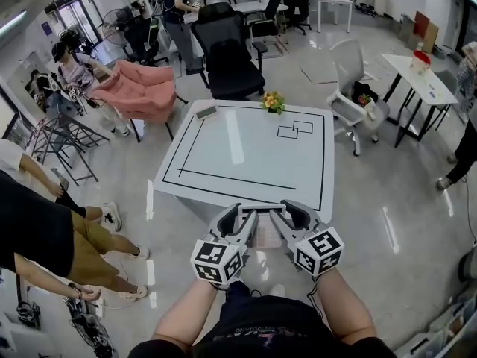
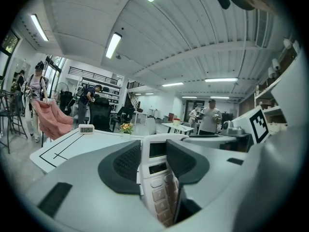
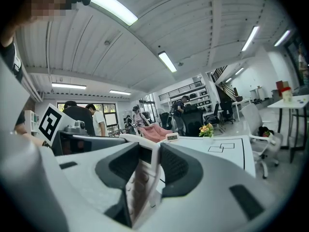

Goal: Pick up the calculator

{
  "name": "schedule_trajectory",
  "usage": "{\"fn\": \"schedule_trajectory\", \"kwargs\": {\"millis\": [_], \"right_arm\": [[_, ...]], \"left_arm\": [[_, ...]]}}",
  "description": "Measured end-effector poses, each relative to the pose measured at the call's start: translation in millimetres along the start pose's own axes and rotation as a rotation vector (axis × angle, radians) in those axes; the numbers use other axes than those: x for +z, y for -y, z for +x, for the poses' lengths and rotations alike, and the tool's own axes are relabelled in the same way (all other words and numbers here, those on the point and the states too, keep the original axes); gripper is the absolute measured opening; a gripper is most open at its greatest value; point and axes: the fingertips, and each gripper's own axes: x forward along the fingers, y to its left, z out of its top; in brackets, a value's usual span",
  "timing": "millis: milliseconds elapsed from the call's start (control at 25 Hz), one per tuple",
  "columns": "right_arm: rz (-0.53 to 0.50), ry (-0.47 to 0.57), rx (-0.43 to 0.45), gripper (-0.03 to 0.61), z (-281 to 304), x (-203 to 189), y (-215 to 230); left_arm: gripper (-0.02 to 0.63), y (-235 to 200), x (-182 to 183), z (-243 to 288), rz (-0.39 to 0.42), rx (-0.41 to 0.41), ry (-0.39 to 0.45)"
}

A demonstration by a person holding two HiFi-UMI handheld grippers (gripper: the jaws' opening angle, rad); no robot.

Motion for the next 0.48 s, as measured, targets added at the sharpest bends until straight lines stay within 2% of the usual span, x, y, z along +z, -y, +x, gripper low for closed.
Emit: {"fn": "schedule_trajectory", "kwargs": {"millis": [480], "right_arm": [[-0.002, 0.001, 0.008, 0.141, -6.1, 0.6, -5.7]], "left_arm": [[0.165, 4.9, 0.5, -7.3, -0.002, 0.006, 0.003]]}}
